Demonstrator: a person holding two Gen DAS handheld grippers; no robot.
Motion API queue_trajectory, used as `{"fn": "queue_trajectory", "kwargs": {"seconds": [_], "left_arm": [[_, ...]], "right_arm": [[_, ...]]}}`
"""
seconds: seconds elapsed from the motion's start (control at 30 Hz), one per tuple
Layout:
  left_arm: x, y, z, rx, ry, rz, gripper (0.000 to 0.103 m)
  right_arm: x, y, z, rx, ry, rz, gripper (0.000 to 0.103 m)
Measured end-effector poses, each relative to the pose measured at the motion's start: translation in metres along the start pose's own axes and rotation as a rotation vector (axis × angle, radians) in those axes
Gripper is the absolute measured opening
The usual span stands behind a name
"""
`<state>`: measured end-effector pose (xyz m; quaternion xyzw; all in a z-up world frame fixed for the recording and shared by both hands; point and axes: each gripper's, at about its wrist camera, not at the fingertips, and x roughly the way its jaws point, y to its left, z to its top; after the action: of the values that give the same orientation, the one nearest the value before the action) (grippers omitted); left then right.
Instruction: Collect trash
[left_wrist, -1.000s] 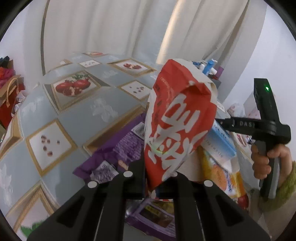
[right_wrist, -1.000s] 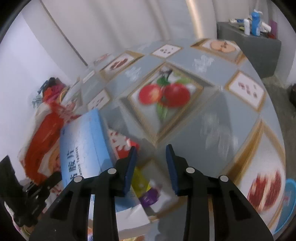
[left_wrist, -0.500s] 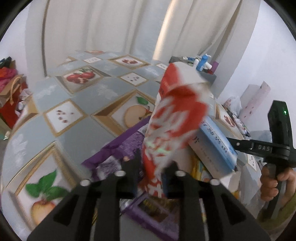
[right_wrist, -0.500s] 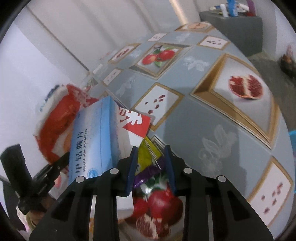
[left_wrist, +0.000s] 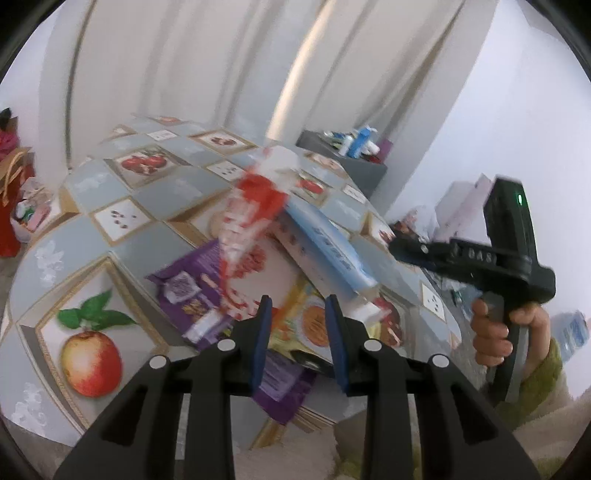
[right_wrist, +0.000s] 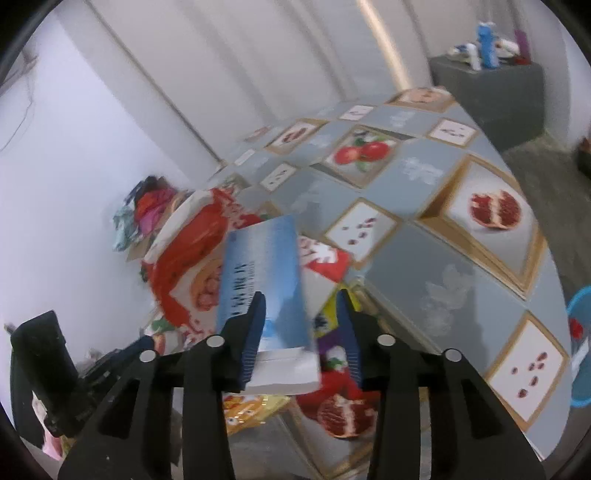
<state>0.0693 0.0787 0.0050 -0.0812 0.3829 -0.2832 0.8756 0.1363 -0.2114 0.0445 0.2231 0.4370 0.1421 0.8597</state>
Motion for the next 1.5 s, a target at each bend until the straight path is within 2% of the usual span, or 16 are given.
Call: {"fn": "queue_trajectory", "kwargs": {"seconds": [0.07,0.2,0.27,0.5,0.7,1.0,1.13,1.23,1.5], "left_arm": [[0.006,-0.006,-0.003,0.012,0.026,-0.002,0.037],[0.017,-0.012,-0.009,0.052,0.063,0.069,0.047],[0.02,-0.009,-0.011,0.037,0.068,0.082,0.053],[0.035,0.005,-0.013,-0.001,0.12,0.091,0.054],[0.041,0.01,-0.015,-0.015,0.143,0.091,0.054],[0.043,0.009,-0.015,-0.003,0.143,0.107,0.037],[0.043,0.008,-0.014,0.004,0.138,0.115,0.025],[0.042,0.007,-0.013,0.009,0.129,0.117,0.019],[0.036,0.003,-0.007,0.023,0.1,0.118,0.012]], "right_arm": [[0.0,0.005,-0.001,-0.022,0.007,0.006,0.046],[0.013,0.015,0.002,-0.058,0.03,0.007,0.054],[0.019,0.018,0.003,-0.075,0.045,0.01,0.057],[0.038,0.026,0.001,-0.111,0.09,-0.009,0.064],[0.042,0.029,-0.001,-0.128,0.095,-0.035,0.067],[0.045,0.027,-0.004,-0.128,0.111,-0.069,0.067],[0.046,0.027,-0.004,-0.131,0.12,-0.07,0.068],[0.046,0.029,-0.005,-0.155,0.123,-0.09,0.068],[0.044,0.037,-0.005,-0.26,0.131,-0.118,0.068]]}}
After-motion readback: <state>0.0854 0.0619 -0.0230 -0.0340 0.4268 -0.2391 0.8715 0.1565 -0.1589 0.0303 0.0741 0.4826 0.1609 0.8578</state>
